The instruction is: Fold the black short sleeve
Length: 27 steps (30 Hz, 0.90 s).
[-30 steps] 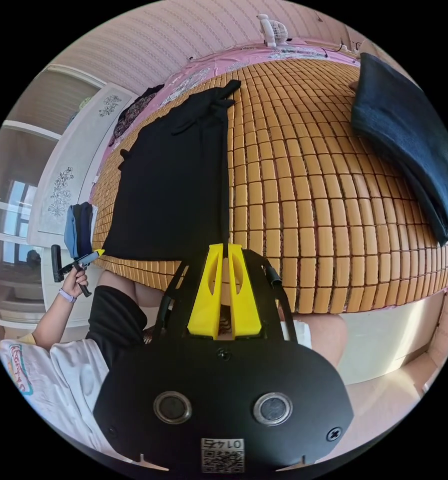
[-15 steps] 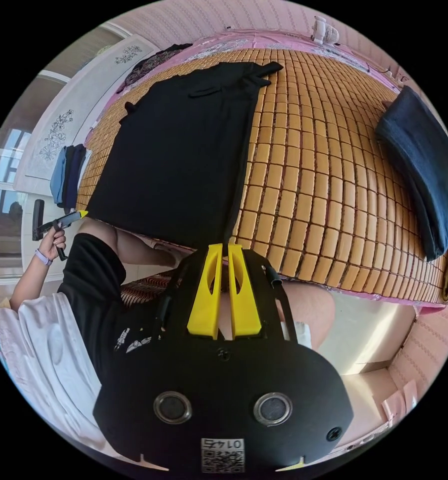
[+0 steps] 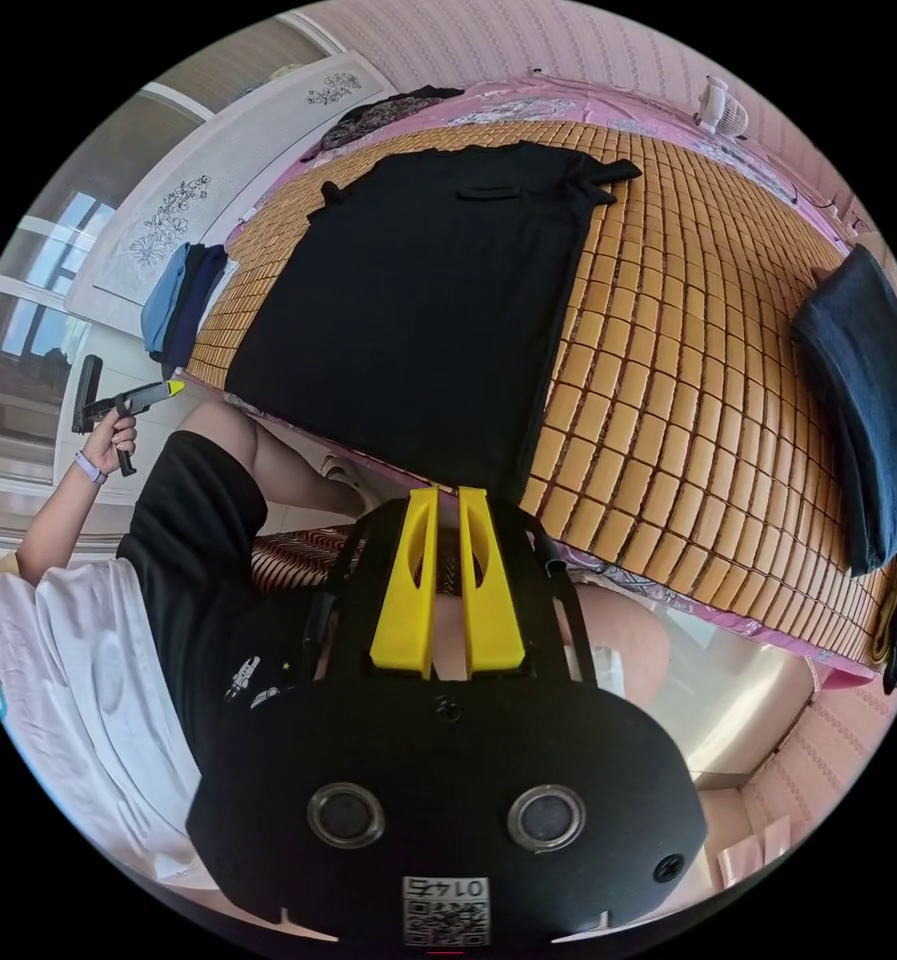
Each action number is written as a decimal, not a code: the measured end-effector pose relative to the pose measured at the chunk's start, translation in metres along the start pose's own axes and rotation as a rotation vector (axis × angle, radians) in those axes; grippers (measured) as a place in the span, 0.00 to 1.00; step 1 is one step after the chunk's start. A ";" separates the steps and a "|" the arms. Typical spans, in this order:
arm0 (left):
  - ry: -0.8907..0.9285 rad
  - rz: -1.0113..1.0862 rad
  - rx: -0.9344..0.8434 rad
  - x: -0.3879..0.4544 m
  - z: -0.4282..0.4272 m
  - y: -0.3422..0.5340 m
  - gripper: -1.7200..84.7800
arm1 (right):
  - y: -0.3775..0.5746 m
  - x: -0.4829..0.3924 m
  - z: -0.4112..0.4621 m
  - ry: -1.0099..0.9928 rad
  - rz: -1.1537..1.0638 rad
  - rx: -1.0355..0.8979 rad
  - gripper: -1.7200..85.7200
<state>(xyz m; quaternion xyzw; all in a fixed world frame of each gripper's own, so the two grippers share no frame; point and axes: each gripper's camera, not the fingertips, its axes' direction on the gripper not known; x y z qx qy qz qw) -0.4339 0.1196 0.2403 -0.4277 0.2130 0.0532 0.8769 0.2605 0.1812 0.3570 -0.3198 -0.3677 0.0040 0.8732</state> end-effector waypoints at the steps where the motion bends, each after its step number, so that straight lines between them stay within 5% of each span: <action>1: 0.004 0.007 0.010 0.006 -0.001 -0.002 0.01 | 0.000 0.002 -0.002 -0.006 -0.002 0.008 0.06; 15: -0.006 0.475 -0.067 0.236 0.058 -0.145 0.01 | -0.019 0.082 -0.026 -0.068 0.180 0.250 0.07; 27: 0.005 0.658 -0.155 0.423 0.201 -0.333 0.02 | -0.170 0.155 -0.021 -0.047 0.260 0.326 0.09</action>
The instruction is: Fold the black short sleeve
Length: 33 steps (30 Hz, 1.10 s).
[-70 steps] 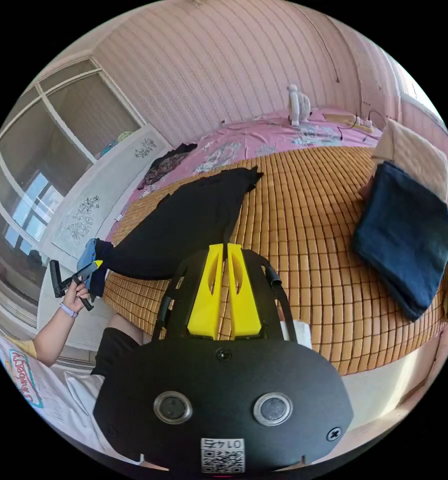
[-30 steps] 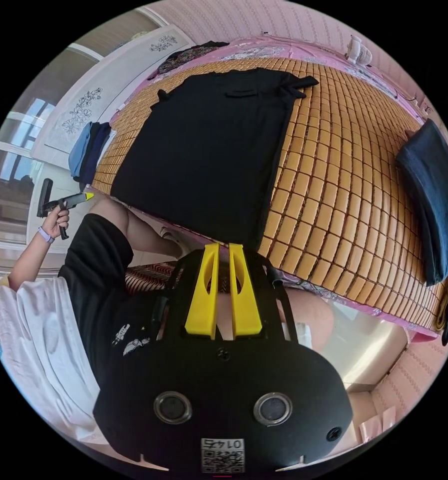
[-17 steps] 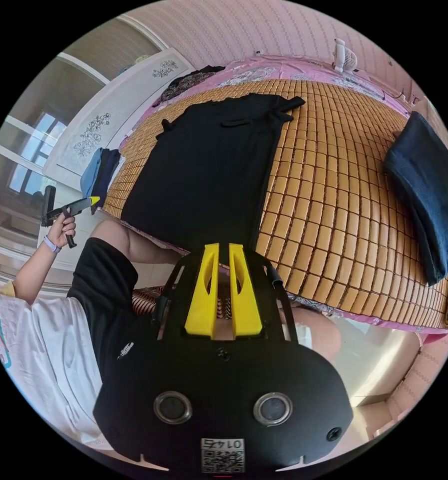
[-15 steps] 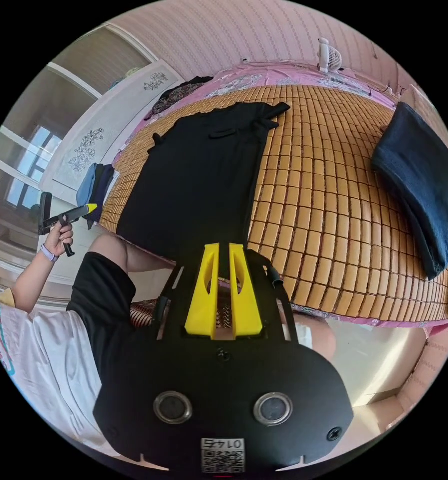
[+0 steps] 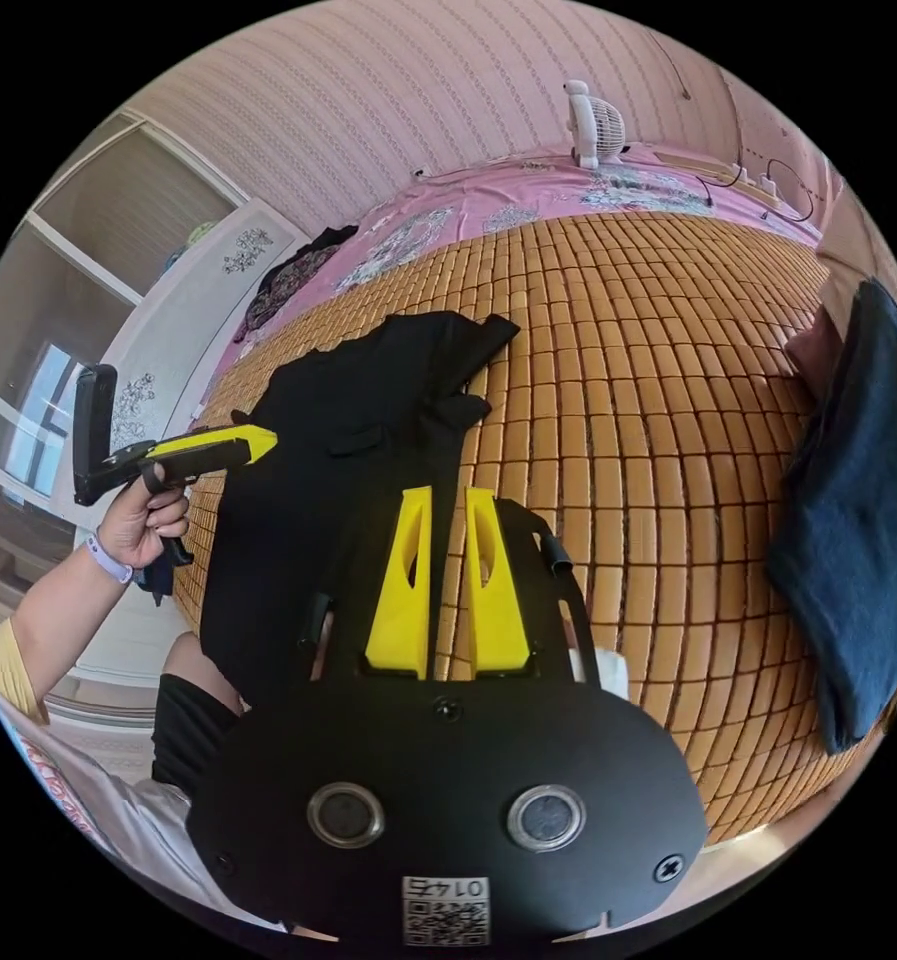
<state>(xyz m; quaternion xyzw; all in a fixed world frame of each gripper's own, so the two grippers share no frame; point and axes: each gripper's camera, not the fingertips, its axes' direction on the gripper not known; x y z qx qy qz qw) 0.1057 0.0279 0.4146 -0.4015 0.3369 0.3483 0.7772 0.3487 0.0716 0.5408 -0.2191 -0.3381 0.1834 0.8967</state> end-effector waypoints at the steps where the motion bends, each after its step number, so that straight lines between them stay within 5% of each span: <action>1: -0.005 0.003 -0.006 0.001 0.006 -0.009 0.02 | -0.014 0.004 0.008 -0.002 0.013 -0.002 0.10; 7: -0.079 0.009 -0.079 0.005 0.051 -0.067 0.04 | -0.053 0.020 0.043 -0.010 0.069 0.017 0.11; 12: -0.048 -0.017 -0.049 0.002 0.053 -0.080 0.01 | -0.053 0.025 0.053 -0.013 0.033 -0.002 0.02; 16: -0.029 -0.049 -0.029 0.003 0.050 -0.089 0.01 | -0.013 0.003 0.013 -0.033 -0.068 0.266 0.01; 23: -0.011 -0.093 -0.019 0.008 0.036 -0.110 0.01 | 0.005 -0.008 0.041 0.118 -0.060 0.128 0.03; 28: -0.073 0.097 0.090 0.047 0.013 -0.136 0.01 | 0.000 0.000 0.030 0.106 -0.027 0.196 0.06; 33: -0.044 0.279 0.014 0.099 0.041 -0.168 0.06 | -0.007 -0.002 0.041 0.039 -0.049 0.186 0.08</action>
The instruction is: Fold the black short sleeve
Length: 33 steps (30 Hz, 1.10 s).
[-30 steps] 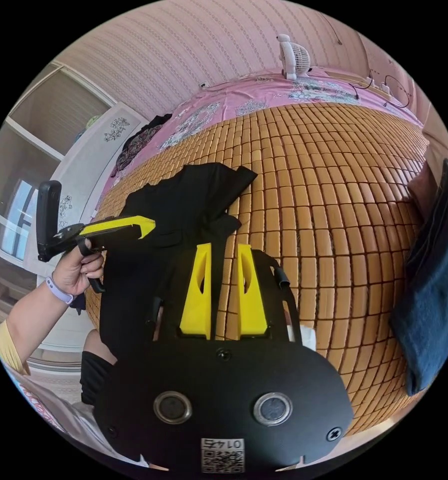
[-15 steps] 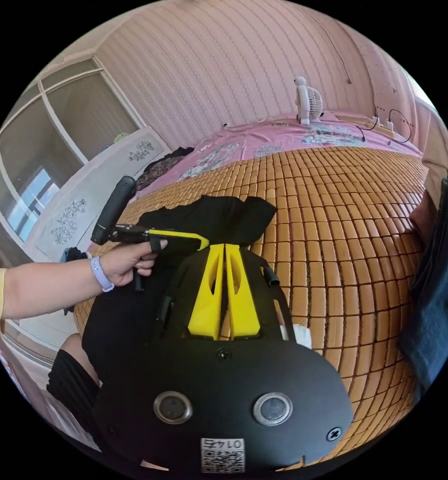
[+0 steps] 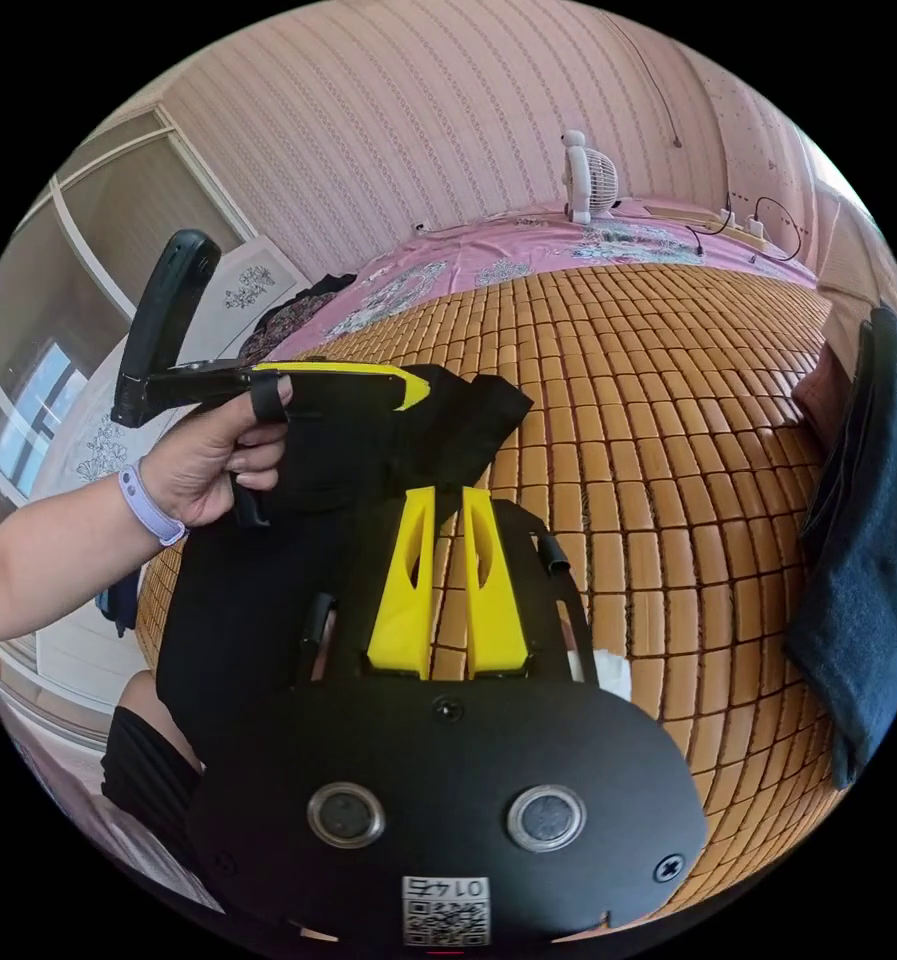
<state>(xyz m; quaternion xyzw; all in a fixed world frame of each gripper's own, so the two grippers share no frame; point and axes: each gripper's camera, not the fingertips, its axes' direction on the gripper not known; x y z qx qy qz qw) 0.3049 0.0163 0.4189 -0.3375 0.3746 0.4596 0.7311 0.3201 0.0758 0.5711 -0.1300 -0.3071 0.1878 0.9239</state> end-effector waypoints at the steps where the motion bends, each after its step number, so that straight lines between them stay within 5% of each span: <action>1: -0.012 0.002 -0.029 0.002 0.007 -0.004 0.08 | -0.002 -0.002 0.006 -0.002 -0.003 -0.013 0.08; 3: -0.073 -0.035 -0.181 -0.001 0.036 -0.015 0.10 | -0.004 -0.004 0.017 -0.001 0.000 -0.040 0.08; 9: -0.106 -0.055 -0.098 -0.014 0.033 -0.012 0.02 | -0.011 -0.005 0.045 -0.003 0.014 -0.134 0.03; 19: 0.134 -0.156 -0.075 -0.051 0.019 0.026 0.09 | -0.012 -0.017 0.066 -0.018 0.035 -0.115 0.02; 25: 0.105 -0.238 0.082 -0.082 -0.066 0.143 0.11 | 0.008 -0.024 0.051 -0.002 0.100 -0.040 0.02; 33: -0.060 -0.767 0.201 -0.144 -0.142 0.417 0.09 | 0.016 -0.076 0.046 0.016 -0.012 -0.046 0.02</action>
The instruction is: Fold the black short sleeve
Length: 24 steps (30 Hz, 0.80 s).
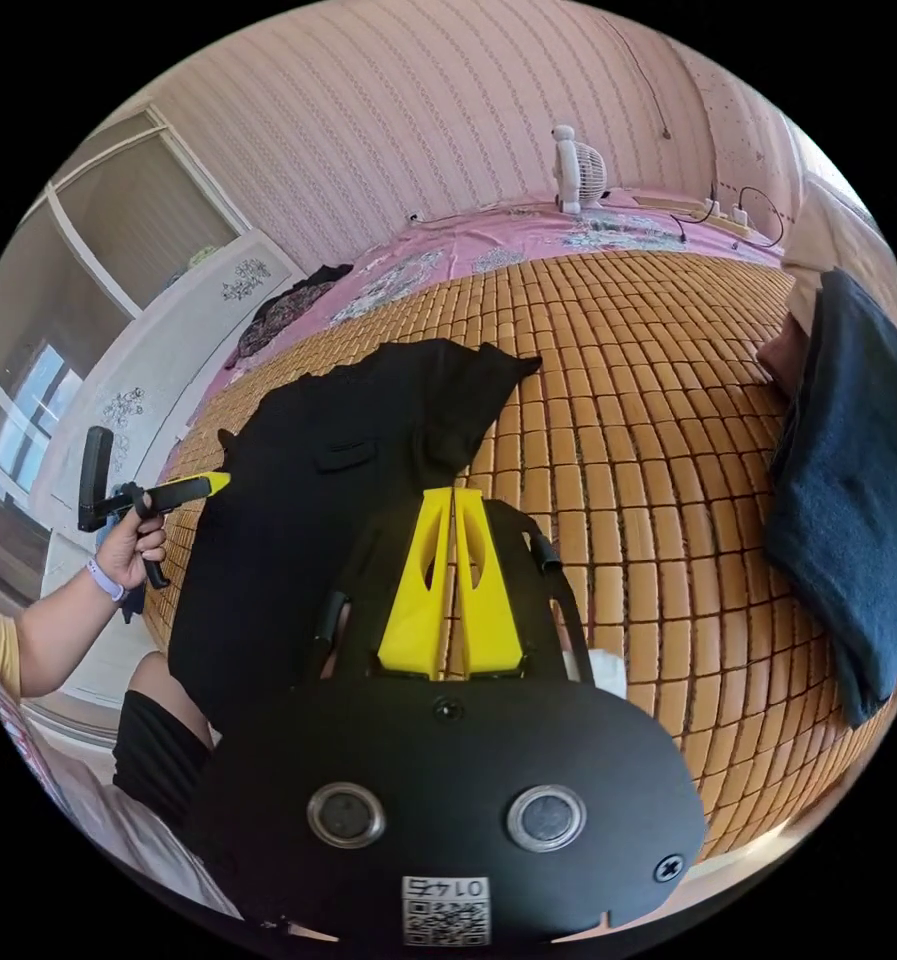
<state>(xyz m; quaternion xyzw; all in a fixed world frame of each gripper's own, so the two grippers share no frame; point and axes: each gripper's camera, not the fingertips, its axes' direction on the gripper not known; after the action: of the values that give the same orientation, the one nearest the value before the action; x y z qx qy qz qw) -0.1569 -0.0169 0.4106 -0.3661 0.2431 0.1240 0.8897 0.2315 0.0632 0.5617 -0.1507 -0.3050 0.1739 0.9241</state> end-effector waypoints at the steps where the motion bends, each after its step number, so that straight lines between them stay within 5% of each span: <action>1: 0.006 -0.047 0.019 -0.015 -0.006 0.008 0.09 | -0.007 -0.017 0.007 -0.016 -0.050 -0.029 0.02; 6: 0.045 -0.274 0.162 -0.105 -0.037 0.052 0.08 | -0.039 -0.112 0.053 -0.098 -0.291 -0.146 0.02; 14: 0.130 -0.287 0.258 -0.149 -0.027 0.044 0.07 | -0.092 -0.291 0.169 -0.183 -0.550 -0.376 0.03; 24: 0.023 -0.106 0.160 -0.149 0.002 0.026 0.09 | -0.108 -0.445 0.267 0.107 -0.903 -0.381 0.07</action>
<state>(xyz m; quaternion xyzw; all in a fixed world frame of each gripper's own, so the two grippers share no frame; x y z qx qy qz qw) -0.2931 -0.0037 0.4740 -0.3075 0.2428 0.0526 0.9186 -0.2437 -0.1711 0.5803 -0.1786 -0.3183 -0.3109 0.8776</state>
